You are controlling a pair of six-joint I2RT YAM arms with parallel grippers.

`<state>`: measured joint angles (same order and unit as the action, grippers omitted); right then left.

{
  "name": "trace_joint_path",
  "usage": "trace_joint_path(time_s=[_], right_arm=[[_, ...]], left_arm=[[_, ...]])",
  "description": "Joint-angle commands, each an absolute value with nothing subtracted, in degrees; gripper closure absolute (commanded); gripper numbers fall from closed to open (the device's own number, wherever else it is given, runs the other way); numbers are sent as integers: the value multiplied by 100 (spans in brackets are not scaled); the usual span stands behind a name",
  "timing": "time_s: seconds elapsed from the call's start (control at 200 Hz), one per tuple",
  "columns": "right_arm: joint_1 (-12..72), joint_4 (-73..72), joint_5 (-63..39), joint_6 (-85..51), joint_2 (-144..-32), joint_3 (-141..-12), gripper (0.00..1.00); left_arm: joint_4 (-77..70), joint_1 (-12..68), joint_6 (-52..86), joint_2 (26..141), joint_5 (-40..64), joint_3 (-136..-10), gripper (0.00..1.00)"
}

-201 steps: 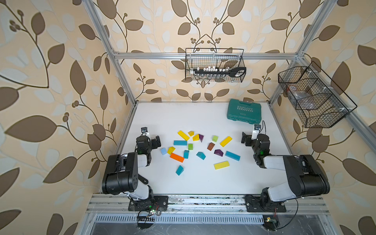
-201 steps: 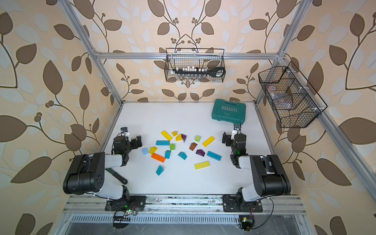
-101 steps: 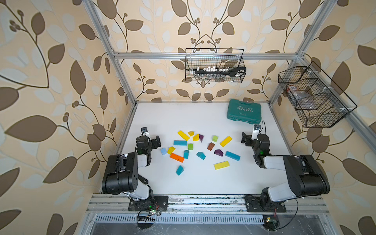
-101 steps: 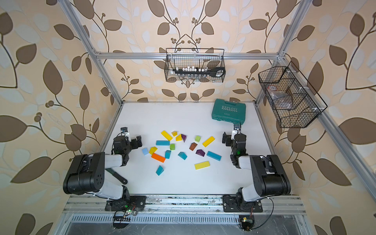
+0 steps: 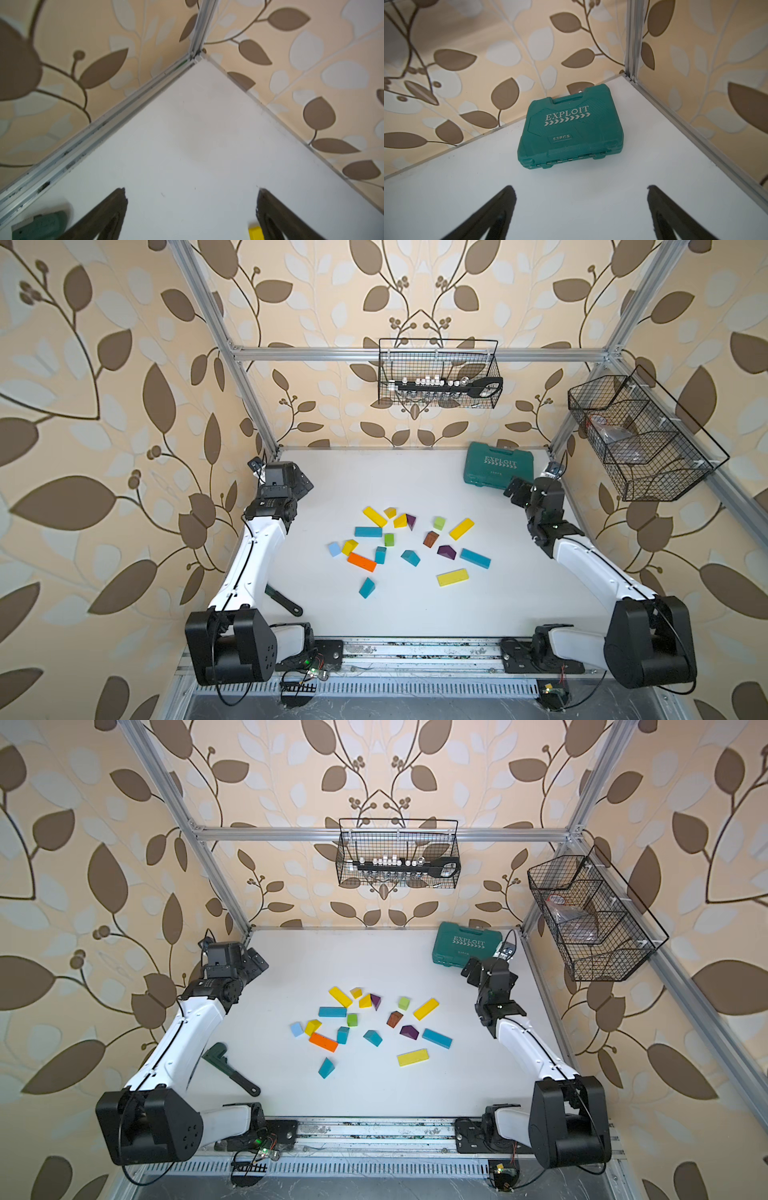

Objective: Assemble a small pinwheel with building blocks
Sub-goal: Move the building block to the center of the board.

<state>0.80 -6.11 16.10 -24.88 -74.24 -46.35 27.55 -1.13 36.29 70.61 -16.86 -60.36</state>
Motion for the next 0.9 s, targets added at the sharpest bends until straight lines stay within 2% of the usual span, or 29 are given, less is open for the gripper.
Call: trace_joint_path(time_s=[0.0,0.12,0.235,0.34,0.645,0.82,0.895], right_arm=[[135,576,44,-2946,-7557,-4575,0],[876,741,178,-2690,-7385,-4683,0],[1395,1182,149,-2438,-7542,-4941,0],[1534,1111,31,-2275,-7512,-4838,0],[1538,879,-188,-2178,-7483,-4593,0],[1532,874,-239,-2160,-7581,-4557,0],[1525,878,-235,-2158,-7585,-4551,0]], left_arm=[[4092,-114,4077,6818,-879,-5497,1],[4233,-105,3992,6678,-72,-5198,1],[4360,-97,3966,6977,264,-5081,1],[4256,45,3880,7465,634,-5091,4],[4280,621,3419,8500,598,-5547,13],[4387,633,3332,9063,456,-5725,33],[4319,633,3323,9297,532,-5800,38]])
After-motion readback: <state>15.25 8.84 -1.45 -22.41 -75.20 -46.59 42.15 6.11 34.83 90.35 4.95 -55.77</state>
